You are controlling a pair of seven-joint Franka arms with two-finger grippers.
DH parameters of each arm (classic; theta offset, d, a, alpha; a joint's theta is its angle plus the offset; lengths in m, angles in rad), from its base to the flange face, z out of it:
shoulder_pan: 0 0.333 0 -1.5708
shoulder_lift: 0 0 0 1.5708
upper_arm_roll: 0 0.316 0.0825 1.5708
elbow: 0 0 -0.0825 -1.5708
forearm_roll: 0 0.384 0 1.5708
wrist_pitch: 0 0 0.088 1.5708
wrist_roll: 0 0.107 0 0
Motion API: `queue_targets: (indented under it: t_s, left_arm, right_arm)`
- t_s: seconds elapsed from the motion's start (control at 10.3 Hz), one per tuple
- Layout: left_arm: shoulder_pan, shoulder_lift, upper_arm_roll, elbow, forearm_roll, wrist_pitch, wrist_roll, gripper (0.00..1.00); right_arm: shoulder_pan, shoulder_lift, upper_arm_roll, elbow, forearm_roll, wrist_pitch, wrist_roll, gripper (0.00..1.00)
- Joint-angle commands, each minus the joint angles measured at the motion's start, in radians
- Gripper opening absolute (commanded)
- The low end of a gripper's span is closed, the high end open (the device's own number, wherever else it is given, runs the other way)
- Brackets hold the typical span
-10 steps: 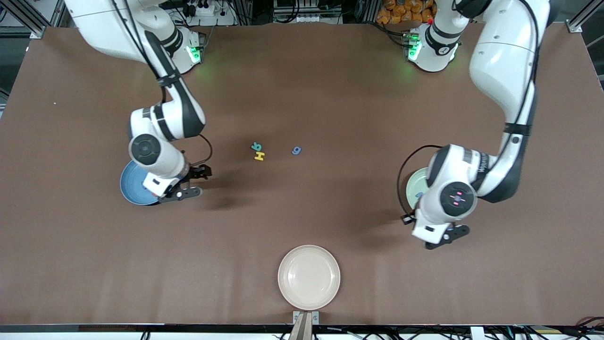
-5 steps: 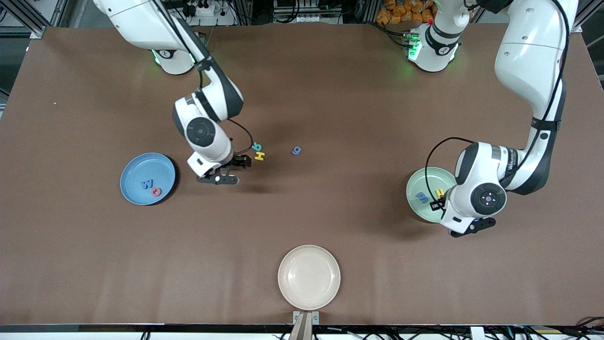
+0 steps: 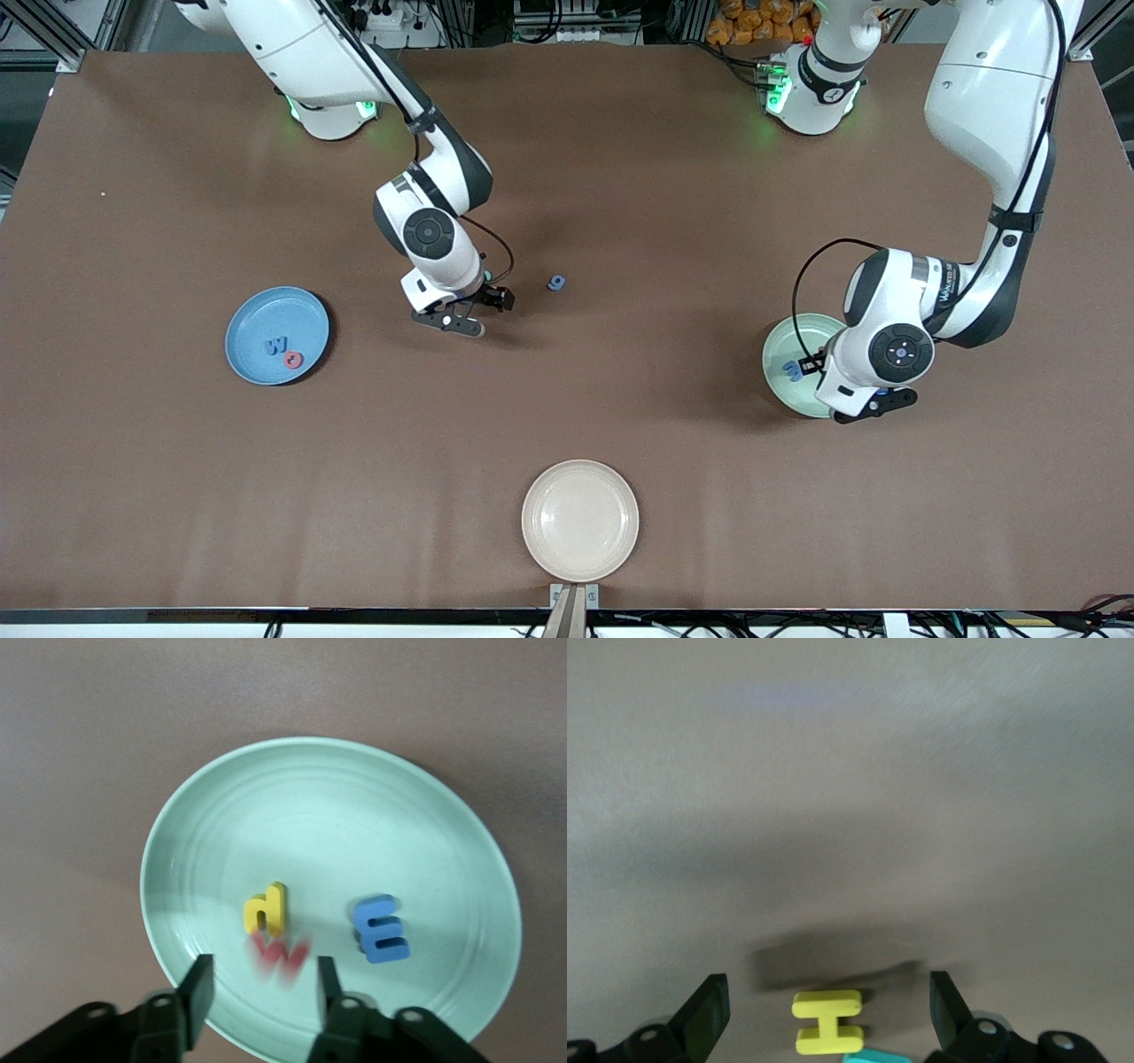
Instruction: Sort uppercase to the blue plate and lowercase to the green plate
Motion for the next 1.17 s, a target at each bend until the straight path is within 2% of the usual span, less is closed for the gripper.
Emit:
queue_targets:
  t_s: [0.0, 0.29, 0.49, 0.58, 1.07]
  left_arm:
    - [-0.068, -0.036, -0.022, -0.011, 0.026, 0.002, -0.096, 1.0]
    - [-0.25, -0.02, -0.03, 0.047, 0.016, 0.002, -0.335, 1.0]
    - [-0.42, 0.028, -0.027, 0.062, 0.028, 0.022, -0.453, 1.0]
    - [-0.462, 0.027, -0.027, 0.064, 0.023, 0.024, -0.478, 1.0]
    - [-0.479, -0.008, -0.063, 0.044, 0.026, 0.082, -0.457, 1.0]
  right_arm:
    - [0.002, -0.002, 0.025, 0.001, 0.006, 0.013, 0.028, 1.0]
    - [-0.002, -0.005, 0.049, -0.021, -0.007, 0.058, 0.02, 1.0]
    - [-0.015, -0.016, 0.051, -0.068, -0.061, 0.114, 0.012, 1.0]
    - [-0.019, -0.016, 0.051, -0.09, -0.069, 0.146, 0.012, 1.0]
    - [-0.03, -0.03, 0.051, -0.099, -0.069, 0.136, 0.003, 1.0]
